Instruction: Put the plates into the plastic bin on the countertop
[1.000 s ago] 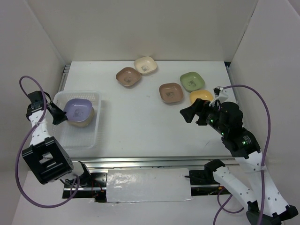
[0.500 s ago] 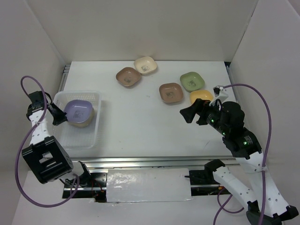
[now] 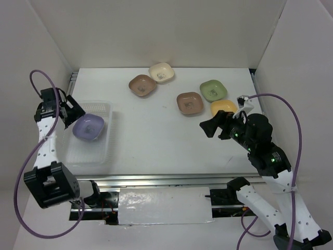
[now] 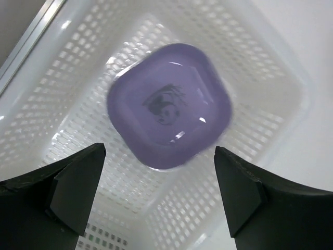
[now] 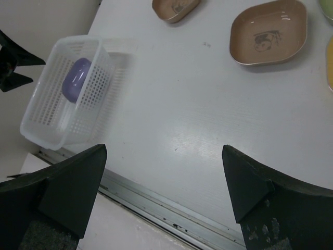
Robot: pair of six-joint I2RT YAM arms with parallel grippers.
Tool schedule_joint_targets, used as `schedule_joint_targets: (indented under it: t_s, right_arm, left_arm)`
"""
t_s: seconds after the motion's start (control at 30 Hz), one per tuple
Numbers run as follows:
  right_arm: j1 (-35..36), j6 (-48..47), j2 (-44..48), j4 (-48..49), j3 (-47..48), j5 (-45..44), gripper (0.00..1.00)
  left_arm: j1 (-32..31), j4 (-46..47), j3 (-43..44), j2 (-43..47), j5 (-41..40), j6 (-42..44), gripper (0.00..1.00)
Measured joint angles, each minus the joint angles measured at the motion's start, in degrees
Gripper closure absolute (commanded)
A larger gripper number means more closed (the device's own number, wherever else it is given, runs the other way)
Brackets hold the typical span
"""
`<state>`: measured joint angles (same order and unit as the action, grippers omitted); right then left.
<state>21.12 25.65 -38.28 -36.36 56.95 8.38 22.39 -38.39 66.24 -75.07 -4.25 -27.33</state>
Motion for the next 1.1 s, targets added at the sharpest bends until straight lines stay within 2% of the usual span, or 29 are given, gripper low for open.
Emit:
schedule_joint_targets:
  t_s: [0.1, 0.27, 0.37, 0.47, 0.67, 0.73, 0.9, 0.93, 1.03, 1.1]
  right_arm:
    - [0.0, 0.8, 0.6, 0.3, -0.2, -2.2, 0.0]
    - [-1.0, 3.9, 0.3, 0.4, -0.4, -8.2, 0.0]
    - [-2.0, 5.8, -0.3, 0.3, -0.4, -11.3, 0.0]
    - [-2.5, 7.3, 0.8, 0.2, -1.4, -13.9, 0.0]
    - [-3.6, 7.8, 3.7, -0.6, -2.2, -15.1, 0.0]
    - [-3.7, 7.8, 3.8, -0.5, -2.5, -15.0, 0.0]
    - [-3.9, 8.0, 4.8, -0.9, -4.2, -13.4, 0.0]
    - [-3.9, 8.0, 4.8, -0.9, -4.2, -13.1, 0.0]
    - [-3.9, 8.0, 5.2, -0.9, -4.2, -12.2, 0.0]
    - [-3.9, 8.0, 5.8, -0.9, -4.3, -12.0, 0.0]
  left_arm:
    - [-8.8, -2.0, 3.7, 4.9, -2.3, -2.1, 0.01]
    - [-32.7, 1.5, 13.1, 5.4, -4.9, -7.7, 0.01]
    - [-43.5, 4.3, 14.9, -0.2, -6.7, -10.7, 0.01]
    - [-51.5, 7.8, 17.8, -12.1, -8.0, -13.7, 0.01]
    - [-59.0, 15.0, 31.4, -39.1, -8.9, -17.9, 0.01]
    - [-60.5, 18.0, 33.9, -44.9, -9.6, -18.4, 0.01]
    - [-61.9, 21.1, 39.6, -52.9, -11.6, -21.1, 0.02]
    - [-61.9, 21.7, 40.3, -53.6, -12.2, -21.5, 0.03]
    - [-61.8, 22.1, 44.0, -56.7, -14.6, -22.9, 0.21]
    - [-61.4, 21.8, 47.8, -59.7, -15.6, -23.7, 0.28]
